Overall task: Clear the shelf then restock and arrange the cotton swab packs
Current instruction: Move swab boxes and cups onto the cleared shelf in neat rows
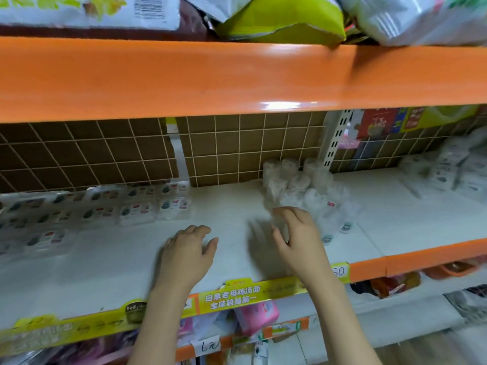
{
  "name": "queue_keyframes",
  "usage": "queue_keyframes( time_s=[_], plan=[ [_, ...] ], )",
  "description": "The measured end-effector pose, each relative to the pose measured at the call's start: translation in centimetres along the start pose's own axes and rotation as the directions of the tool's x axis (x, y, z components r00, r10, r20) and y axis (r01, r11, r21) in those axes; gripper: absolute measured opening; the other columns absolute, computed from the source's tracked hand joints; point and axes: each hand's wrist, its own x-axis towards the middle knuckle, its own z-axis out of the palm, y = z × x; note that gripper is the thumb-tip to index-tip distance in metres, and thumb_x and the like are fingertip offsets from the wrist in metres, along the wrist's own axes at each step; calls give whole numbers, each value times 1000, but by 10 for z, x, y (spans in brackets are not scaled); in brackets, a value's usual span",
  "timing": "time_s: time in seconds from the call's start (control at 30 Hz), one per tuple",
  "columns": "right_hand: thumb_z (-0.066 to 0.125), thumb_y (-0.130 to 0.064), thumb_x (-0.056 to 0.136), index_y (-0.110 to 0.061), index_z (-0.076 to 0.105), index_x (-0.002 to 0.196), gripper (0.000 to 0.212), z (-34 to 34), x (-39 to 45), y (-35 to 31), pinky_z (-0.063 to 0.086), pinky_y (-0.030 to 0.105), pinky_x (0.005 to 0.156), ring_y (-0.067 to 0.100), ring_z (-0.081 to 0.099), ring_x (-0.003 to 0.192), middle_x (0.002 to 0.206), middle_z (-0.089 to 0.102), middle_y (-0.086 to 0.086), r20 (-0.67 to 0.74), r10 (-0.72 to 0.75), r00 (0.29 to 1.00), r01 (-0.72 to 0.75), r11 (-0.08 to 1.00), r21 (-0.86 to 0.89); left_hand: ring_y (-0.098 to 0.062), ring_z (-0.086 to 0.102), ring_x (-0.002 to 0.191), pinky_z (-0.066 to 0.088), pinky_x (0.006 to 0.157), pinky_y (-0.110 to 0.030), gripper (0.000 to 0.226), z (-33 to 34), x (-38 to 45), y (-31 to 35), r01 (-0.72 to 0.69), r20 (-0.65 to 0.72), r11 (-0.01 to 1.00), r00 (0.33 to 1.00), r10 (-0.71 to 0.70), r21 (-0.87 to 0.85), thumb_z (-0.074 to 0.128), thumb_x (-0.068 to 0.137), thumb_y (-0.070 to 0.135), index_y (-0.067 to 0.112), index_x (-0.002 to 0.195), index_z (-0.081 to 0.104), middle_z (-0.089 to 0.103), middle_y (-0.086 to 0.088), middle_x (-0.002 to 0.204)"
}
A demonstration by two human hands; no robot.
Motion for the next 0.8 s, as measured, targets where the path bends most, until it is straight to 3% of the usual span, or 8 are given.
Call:
queue_keyframes(
  time_s=[0.2, 0.47, 0.67, 0.8],
  plan=[
    [50, -25, 80, -10, 63, 112, 37, -30, 7, 49, 37, 34, 91, 30, 55, 103, 110, 63, 9, -72, 36, 997, -36, 999, 4, -25, 55, 109, 44, 89, -36, 36, 6, 15, 46, -21, -26, 1000, 999, 22, 22, 51, 93, 37, 18, 121, 60, 63, -4, 117],
    [54, -22, 78, -9, 63, 113, 38, -102, 7, 160, 41, 34, 90, 30, 54, 106, 111, 63, 9, -64, 27, 998, -27, 1000, -2, -35, 60, 98, 48, 84, -41, 47, 38, 22, 161, 15, -171, 999, 985, -22, -42, 47, 80, 42, 11, 108, 67, 67, -11, 105],
    [58, -13, 87, -12, 57, 124, 37, -141, -7, 239, 34, 29, 95, 24, 46, 118, 123, 58, 6, 31, 76, 997, -75, 997, -11, -36, 63, 86, 51, 75, -43, 48, 73, 8, 254, -71, -201, 997, 977, 65, -22, 41, 79, 43, 11, 98, 70, 70, -11, 94],
    [57, -18, 90, -14, 55, 126, 37, -147, -16, 266, 35, 29, 97, 21, 45, 119, 126, 56, 4, 95, 87, 992, -89, 996, 20, -31, 64, 90, 47, 79, -43, 39, 91, 2, 291, -109, -161, 994, 981, 112, 28, 48, 84, 41, 14, 102, 70, 70, -6, 98]
  ],
)
